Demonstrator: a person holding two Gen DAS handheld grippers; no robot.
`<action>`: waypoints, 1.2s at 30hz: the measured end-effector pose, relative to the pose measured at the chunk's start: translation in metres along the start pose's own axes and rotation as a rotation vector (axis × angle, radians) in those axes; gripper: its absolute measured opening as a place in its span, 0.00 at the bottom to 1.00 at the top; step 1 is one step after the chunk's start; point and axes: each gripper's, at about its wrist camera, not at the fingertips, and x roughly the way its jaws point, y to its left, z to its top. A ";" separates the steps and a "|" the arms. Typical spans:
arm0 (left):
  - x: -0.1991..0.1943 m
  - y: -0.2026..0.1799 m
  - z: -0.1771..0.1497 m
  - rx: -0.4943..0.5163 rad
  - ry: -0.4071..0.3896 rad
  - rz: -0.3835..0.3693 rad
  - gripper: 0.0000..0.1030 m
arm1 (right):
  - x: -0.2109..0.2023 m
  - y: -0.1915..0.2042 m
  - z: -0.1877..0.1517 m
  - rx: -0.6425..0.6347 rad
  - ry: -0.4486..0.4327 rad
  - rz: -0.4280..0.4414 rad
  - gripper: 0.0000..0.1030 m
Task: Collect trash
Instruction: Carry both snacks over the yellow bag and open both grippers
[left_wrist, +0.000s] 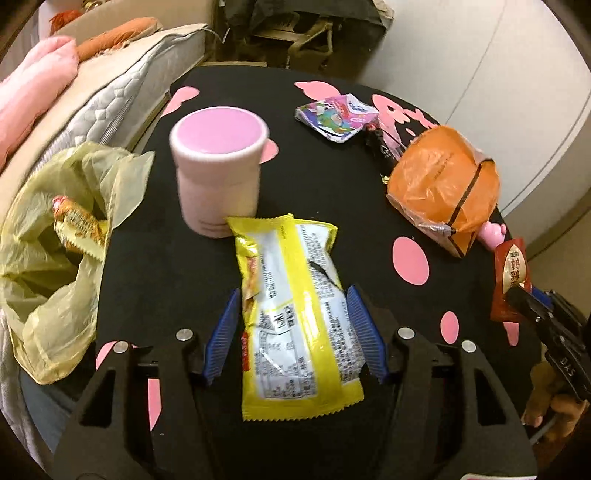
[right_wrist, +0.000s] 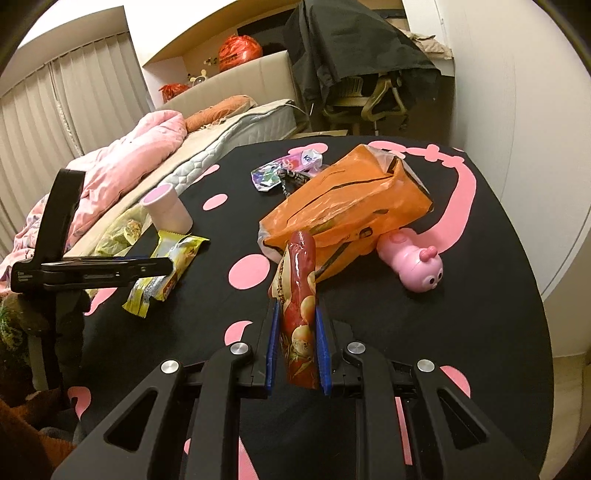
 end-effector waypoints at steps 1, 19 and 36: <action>0.001 -0.002 -0.001 0.011 0.007 -0.013 0.43 | 0.000 0.001 -0.001 -0.001 0.002 -0.001 0.18; -0.072 0.010 -0.013 0.016 -0.143 -0.097 0.35 | -0.023 0.043 0.042 -0.127 -0.075 0.004 0.18; -0.165 0.120 0.001 -0.114 -0.348 0.092 0.35 | 0.001 0.177 0.135 -0.389 -0.126 0.182 0.18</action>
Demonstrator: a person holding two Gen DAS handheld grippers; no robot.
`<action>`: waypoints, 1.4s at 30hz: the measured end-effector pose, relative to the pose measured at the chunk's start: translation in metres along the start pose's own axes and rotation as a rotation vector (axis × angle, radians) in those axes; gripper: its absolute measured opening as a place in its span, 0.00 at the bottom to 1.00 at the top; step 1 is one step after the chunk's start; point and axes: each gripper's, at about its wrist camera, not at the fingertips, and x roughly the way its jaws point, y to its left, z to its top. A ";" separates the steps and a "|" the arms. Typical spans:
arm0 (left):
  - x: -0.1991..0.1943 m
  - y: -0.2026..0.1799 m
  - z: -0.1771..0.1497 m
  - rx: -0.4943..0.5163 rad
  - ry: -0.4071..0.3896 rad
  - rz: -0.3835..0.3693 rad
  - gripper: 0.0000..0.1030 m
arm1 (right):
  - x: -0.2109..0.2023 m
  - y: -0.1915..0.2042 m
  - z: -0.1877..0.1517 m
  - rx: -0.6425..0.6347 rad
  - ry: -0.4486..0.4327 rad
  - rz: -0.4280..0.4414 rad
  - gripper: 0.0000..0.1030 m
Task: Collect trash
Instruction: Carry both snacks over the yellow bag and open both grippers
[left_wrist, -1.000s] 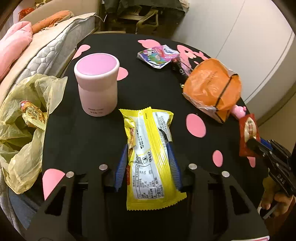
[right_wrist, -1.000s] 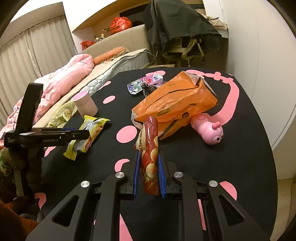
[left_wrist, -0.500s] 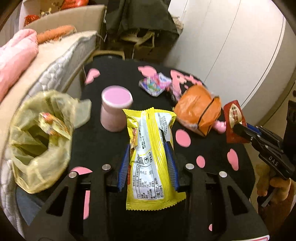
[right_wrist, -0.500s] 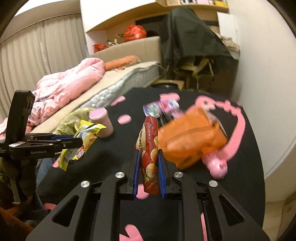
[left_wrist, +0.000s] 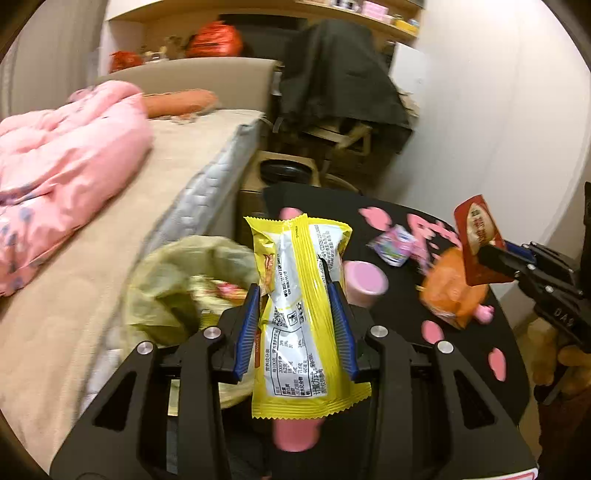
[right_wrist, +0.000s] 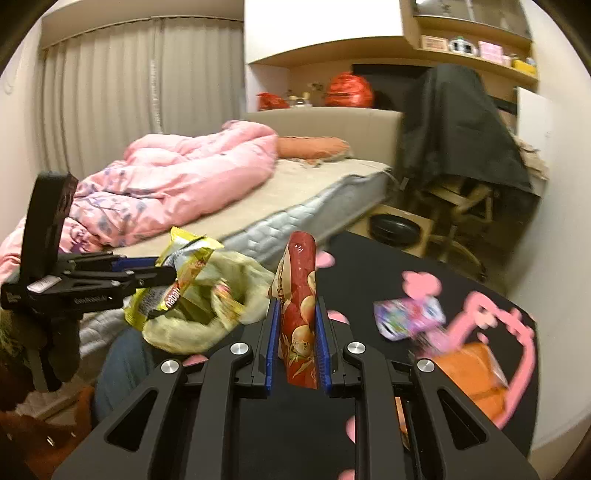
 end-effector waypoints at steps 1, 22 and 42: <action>-0.001 0.010 0.001 -0.012 -0.001 0.013 0.35 | 0.005 0.005 0.005 -0.007 0.003 0.013 0.18; 0.089 0.136 -0.042 -0.214 0.192 0.080 0.35 | 0.216 0.074 0.021 -0.024 0.349 0.210 0.18; 0.108 0.164 -0.045 -0.241 0.223 0.053 0.35 | 0.301 0.092 -0.014 0.031 0.548 0.280 0.18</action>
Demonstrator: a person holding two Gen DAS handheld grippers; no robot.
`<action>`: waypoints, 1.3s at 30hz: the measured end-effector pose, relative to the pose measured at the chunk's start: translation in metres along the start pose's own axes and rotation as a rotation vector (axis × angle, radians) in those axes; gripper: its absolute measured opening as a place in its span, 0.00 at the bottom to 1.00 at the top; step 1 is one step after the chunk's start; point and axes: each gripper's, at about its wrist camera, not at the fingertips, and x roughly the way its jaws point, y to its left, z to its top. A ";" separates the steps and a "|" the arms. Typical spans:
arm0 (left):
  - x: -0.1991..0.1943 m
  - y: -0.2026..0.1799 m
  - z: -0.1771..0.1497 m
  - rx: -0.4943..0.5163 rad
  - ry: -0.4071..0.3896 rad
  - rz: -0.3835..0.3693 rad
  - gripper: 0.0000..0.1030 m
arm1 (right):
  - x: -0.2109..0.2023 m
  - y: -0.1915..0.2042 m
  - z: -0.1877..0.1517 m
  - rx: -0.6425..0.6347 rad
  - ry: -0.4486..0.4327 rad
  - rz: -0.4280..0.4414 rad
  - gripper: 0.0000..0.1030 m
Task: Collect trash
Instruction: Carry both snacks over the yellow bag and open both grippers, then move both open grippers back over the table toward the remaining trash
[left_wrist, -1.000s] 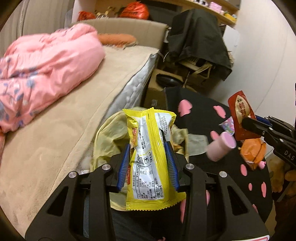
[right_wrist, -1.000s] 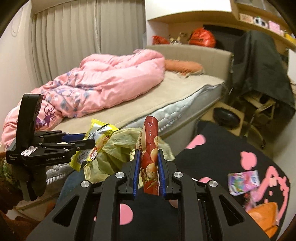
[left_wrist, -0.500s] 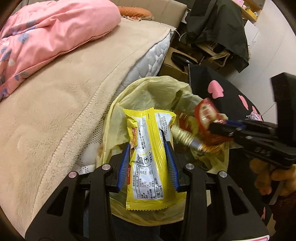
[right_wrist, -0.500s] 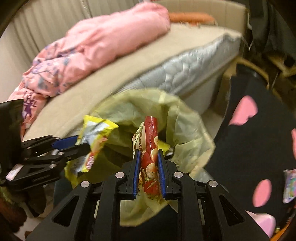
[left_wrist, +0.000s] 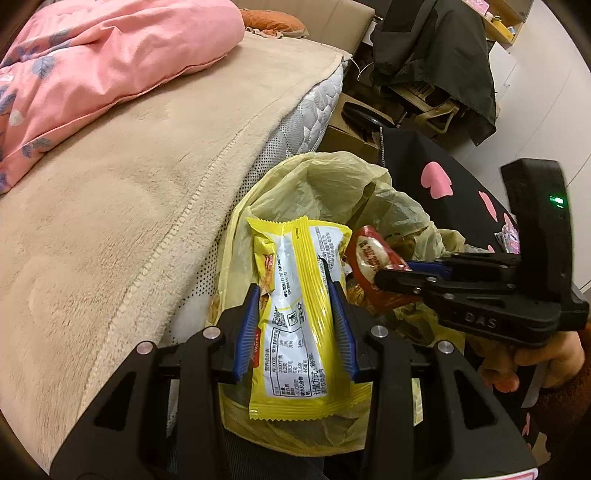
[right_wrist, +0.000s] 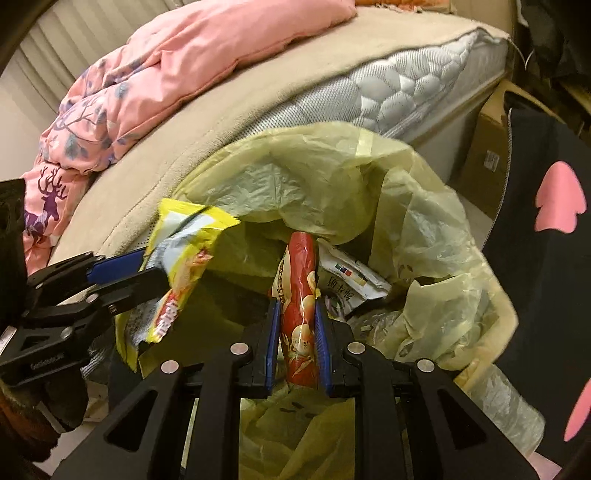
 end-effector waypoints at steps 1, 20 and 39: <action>0.001 0.000 0.001 -0.001 0.000 -0.001 0.35 | -0.004 0.001 -0.001 -0.008 -0.009 -0.017 0.20; -0.010 -0.012 0.012 -0.040 -0.032 -0.006 0.53 | -0.081 -0.021 -0.008 0.060 -0.197 -0.076 0.45; -0.056 -0.091 0.014 0.078 -0.147 0.005 0.54 | -0.199 -0.052 -0.091 0.104 -0.426 -0.168 0.52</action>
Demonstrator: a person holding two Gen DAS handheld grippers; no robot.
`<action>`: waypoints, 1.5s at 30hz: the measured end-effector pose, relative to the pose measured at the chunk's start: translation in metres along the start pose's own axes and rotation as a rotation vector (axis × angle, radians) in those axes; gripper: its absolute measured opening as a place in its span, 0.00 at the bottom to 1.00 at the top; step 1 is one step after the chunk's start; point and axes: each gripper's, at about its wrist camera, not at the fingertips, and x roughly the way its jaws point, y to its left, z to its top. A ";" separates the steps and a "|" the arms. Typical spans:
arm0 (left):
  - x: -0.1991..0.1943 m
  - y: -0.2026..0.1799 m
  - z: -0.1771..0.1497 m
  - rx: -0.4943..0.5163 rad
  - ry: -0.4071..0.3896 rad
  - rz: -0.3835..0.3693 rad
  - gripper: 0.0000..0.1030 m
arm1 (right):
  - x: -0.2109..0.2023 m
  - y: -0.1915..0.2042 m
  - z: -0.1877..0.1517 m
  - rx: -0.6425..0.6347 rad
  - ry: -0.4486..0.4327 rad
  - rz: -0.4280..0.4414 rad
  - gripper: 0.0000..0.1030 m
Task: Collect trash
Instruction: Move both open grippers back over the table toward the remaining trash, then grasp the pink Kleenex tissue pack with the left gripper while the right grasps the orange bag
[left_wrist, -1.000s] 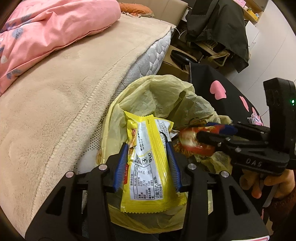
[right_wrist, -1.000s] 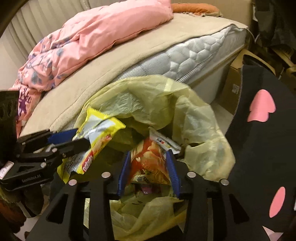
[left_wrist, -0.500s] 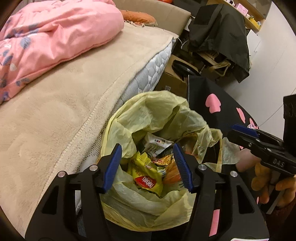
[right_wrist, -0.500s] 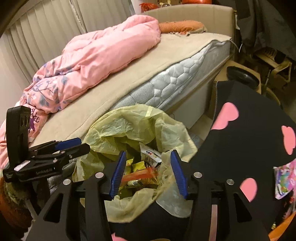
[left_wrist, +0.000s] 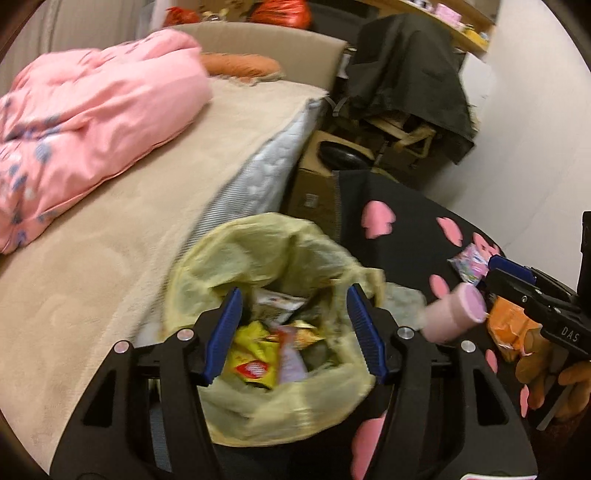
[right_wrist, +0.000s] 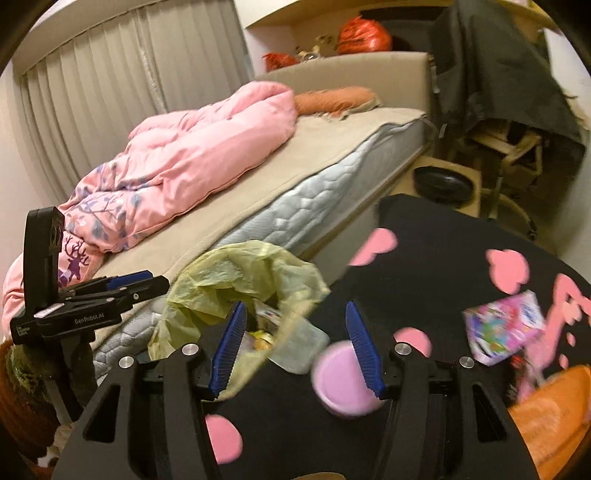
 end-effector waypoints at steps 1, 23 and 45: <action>0.001 -0.011 0.000 0.019 -0.001 -0.017 0.54 | -0.006 -0.005 -0.003 0.005 -0.008 -0.011 0.52; 0.051 -0.244 -0.016 0.470 -0.016 -0.293 0.58 | -0.134 -0.156 -0.133 0.214 -0.051 -0.376 0.66; 0.223 -0.311 0.046 0.360 0.235 -0.185 0.58 | -0.159 -0.196 -0.197 0.380 -0.008 -0.472 0.66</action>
